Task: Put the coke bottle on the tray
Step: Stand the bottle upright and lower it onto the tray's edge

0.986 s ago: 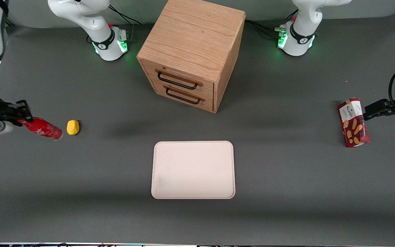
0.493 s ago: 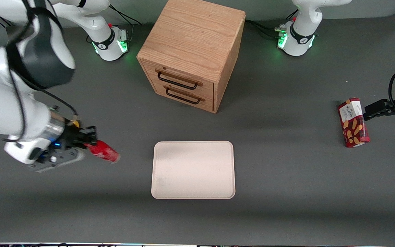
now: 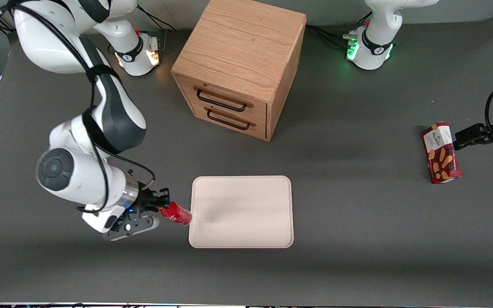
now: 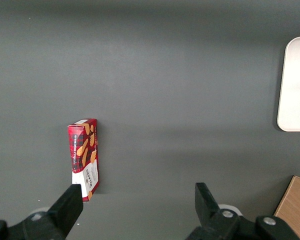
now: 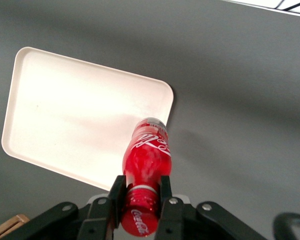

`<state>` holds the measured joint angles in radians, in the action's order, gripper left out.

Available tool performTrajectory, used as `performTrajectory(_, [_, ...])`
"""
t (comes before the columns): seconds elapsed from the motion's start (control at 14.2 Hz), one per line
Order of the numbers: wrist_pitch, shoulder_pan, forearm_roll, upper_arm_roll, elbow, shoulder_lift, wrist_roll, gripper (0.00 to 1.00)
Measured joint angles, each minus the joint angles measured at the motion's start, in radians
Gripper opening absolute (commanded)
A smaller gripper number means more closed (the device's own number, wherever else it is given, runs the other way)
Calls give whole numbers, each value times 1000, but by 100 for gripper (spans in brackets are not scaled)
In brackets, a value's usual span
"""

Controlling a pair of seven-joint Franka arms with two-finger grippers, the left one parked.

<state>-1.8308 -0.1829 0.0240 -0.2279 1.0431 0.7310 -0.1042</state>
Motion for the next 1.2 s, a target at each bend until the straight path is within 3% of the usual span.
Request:
performTrajectory(0.99, [-164, -66, 80, -11, -11, 144, -56, 2])
performTrajectory(1.13, [-172, -66, 92, -11, -11, 153, -58, 16])
performTrajectory(1.2, [-172, -66, 94, -11, -11, 153, -58, 44])
